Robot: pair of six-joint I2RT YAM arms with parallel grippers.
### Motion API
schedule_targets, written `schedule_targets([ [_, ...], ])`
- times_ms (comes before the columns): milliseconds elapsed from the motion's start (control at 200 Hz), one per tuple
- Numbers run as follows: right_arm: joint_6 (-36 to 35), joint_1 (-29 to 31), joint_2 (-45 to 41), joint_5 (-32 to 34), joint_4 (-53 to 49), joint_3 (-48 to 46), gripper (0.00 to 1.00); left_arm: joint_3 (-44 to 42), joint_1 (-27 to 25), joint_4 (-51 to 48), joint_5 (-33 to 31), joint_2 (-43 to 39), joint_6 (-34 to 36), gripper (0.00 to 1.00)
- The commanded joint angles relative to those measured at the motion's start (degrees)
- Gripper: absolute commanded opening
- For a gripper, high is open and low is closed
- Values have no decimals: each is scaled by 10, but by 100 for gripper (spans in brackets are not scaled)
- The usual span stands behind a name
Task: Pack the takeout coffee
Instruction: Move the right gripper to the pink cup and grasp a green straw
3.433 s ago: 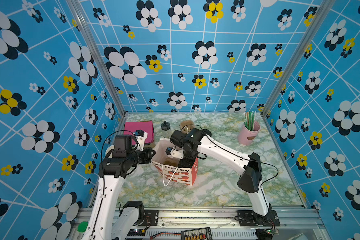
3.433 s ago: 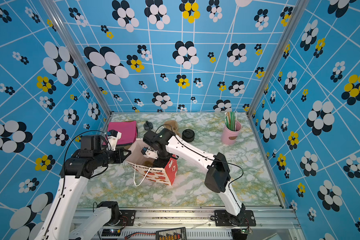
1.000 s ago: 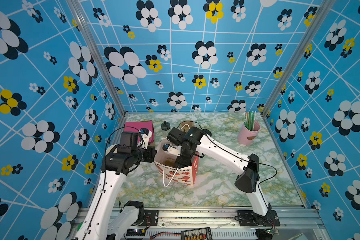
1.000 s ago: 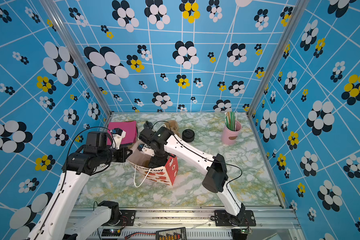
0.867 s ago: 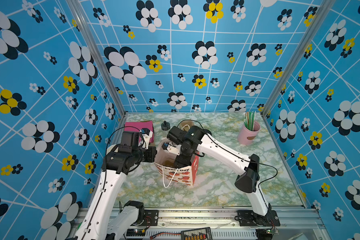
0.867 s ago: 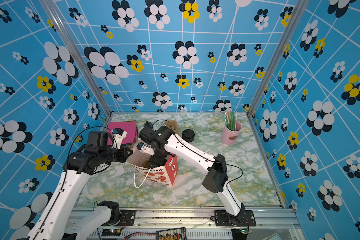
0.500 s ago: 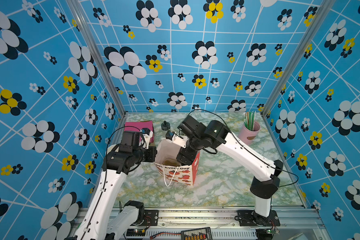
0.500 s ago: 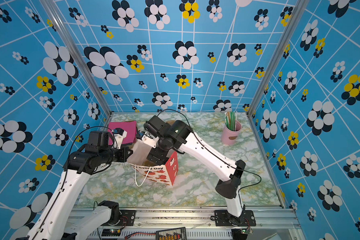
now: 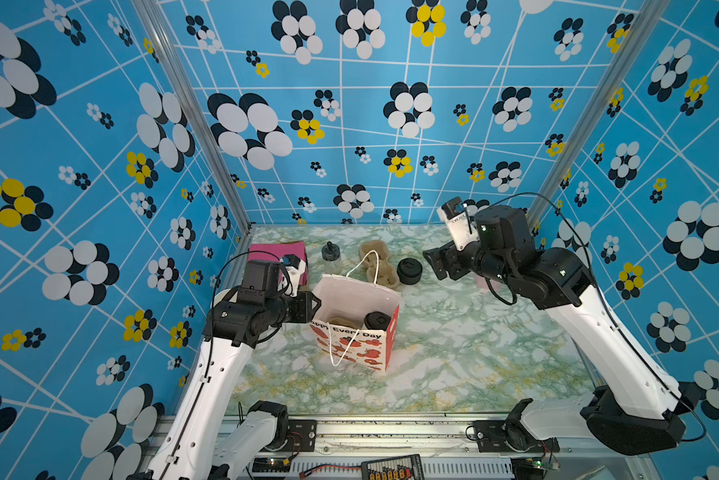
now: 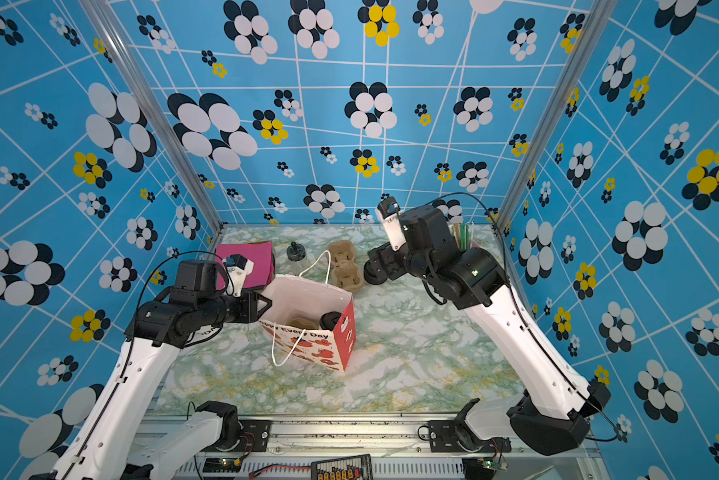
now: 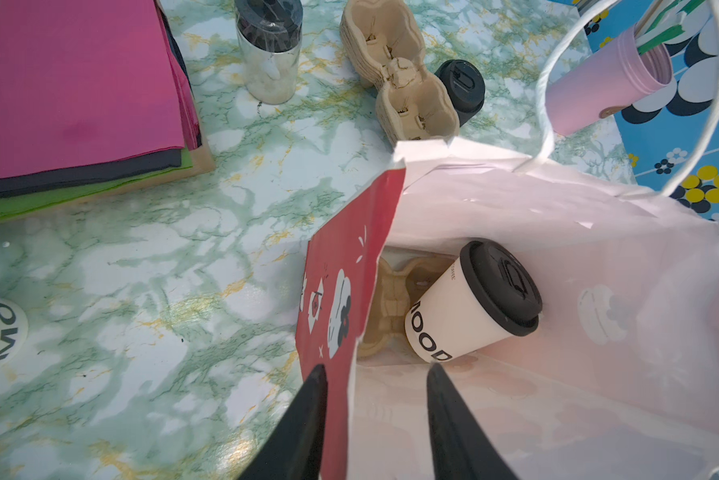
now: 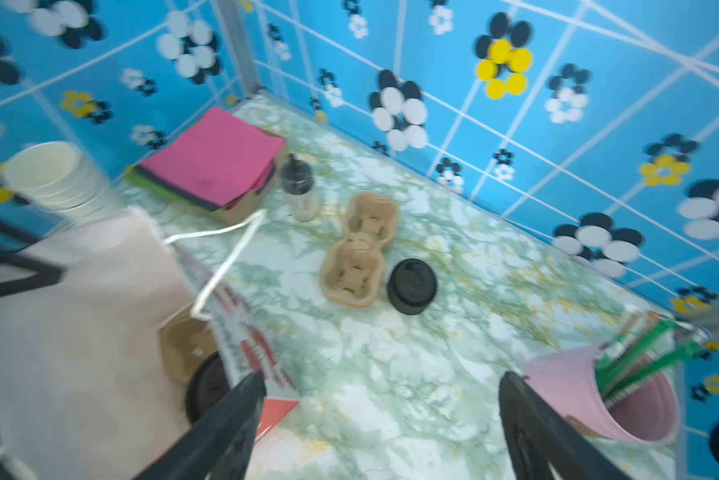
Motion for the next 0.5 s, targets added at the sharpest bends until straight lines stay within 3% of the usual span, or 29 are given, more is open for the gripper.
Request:
schedule_targets([
  [0,59,-66,13,92,19,-21,83,16,-3,1,12,-8,-4,54],
  [255,92,-227,81,88,51,-45,67,21,0,-3,10,-29,9,75],
  [495,82,-307,131,87,108,-45,59,16,2,4,16,-47,13,89],
])
